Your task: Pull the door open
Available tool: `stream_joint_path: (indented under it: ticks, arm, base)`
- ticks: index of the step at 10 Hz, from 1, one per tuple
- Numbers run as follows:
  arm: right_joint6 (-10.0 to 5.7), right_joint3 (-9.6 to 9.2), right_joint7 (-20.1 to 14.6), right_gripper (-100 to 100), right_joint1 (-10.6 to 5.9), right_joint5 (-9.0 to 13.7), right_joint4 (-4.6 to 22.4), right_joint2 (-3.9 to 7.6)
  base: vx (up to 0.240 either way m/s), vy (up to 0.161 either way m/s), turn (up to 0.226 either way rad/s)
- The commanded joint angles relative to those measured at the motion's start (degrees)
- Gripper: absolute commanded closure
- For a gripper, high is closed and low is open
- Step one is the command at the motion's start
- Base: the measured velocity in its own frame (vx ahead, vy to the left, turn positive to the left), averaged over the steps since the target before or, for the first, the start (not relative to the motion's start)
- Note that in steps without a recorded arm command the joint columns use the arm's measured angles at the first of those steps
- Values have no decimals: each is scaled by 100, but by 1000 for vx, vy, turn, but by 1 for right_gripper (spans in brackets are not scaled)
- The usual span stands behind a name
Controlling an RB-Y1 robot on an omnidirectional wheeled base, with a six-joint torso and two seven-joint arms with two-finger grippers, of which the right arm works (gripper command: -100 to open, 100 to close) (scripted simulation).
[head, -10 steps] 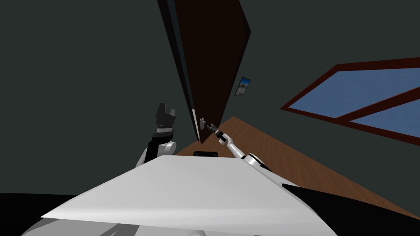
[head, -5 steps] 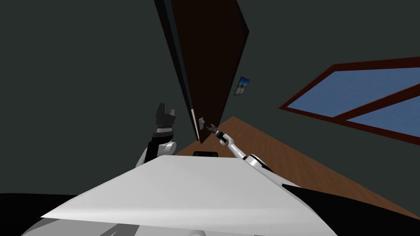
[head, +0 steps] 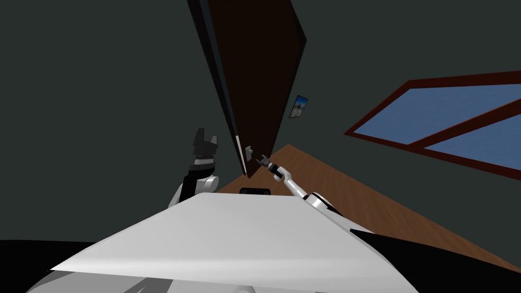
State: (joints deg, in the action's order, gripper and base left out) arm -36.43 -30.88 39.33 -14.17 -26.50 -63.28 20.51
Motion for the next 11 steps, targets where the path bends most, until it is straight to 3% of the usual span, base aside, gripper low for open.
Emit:
stream_joint_path:
  ticks: [1,2,5,8,11]
  arm:
    - [-39,-13,165,-100,18,-99,-19,37]
    - [-26,-6,94,-100,14,-58,-11,26]
    - [-340,256,115,-100,-127,64,449,175]
    - [-515,405,114,-100,-209,138,712,258]
    - [-793,642,114,-100,-338,255,1127,389]
  base:
    - [2,-16,-17]
    - [1,-7,-3]
    - [2,169,142]
    - [22,129,94]
    - [64,149,142]
